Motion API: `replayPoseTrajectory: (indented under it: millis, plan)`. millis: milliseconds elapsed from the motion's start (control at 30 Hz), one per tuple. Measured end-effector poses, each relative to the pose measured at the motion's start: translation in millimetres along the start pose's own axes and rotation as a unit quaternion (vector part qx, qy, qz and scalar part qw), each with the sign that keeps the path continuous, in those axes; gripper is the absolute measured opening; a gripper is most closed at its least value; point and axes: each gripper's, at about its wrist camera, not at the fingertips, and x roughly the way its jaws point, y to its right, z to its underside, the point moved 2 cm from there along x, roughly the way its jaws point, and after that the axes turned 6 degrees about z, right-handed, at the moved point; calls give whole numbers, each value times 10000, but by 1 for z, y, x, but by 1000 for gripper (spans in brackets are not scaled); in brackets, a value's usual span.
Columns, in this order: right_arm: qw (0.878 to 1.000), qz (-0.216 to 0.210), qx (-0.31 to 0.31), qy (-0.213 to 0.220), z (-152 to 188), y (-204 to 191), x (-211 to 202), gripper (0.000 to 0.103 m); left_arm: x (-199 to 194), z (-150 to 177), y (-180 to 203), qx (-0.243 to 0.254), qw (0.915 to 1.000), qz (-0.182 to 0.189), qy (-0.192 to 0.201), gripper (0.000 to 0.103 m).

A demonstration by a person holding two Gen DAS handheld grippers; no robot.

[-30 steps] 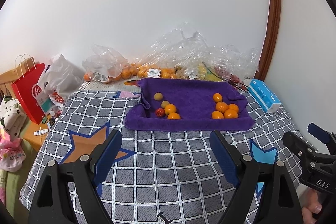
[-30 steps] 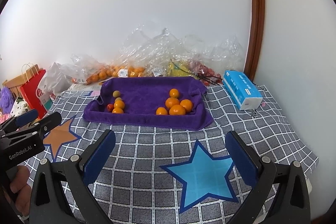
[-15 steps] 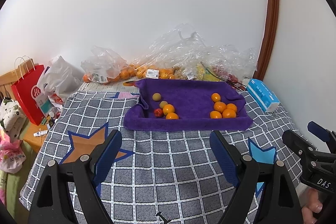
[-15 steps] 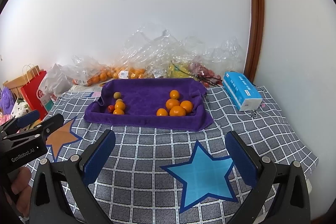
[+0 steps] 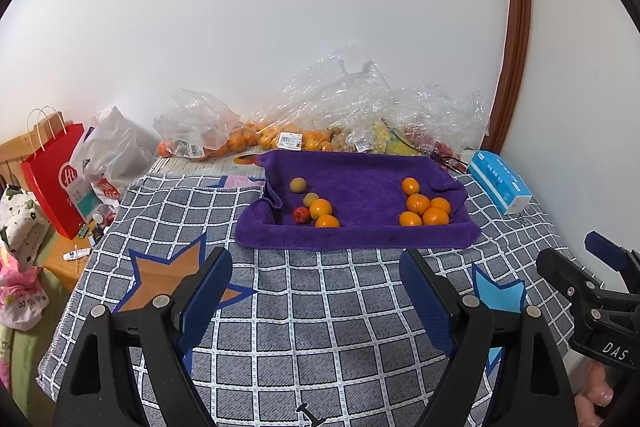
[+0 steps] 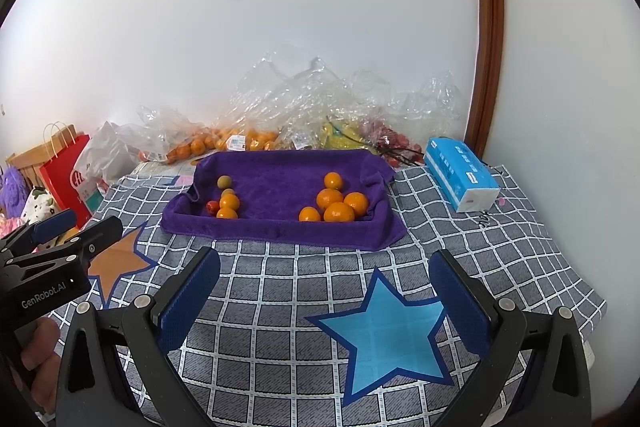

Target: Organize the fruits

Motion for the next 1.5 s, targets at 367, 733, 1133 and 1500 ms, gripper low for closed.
replayPoseTrajectory:
  millis: [367, 733, 1133, 1500]
  plan:
    - [10000, -5, 6, 4, 0, -1, -1, 103, -1, 0, 0, -5, 10000, 5, 1, 85]
    - [10000, -13, 6, 5, 0, -1, -1, 103, -1, -1, 0, -4, 10000, 8, 7, 85]
    - [10000, -12, 4, 6, 0, -2, -1, 103, -2, -1, 0, -4, 10000, 10, 8, 85]
    - [10000, -14, 7, 20, 0, -2, -2, 103, -3, -2, 2, -10, 10000, 12, 28, 85]
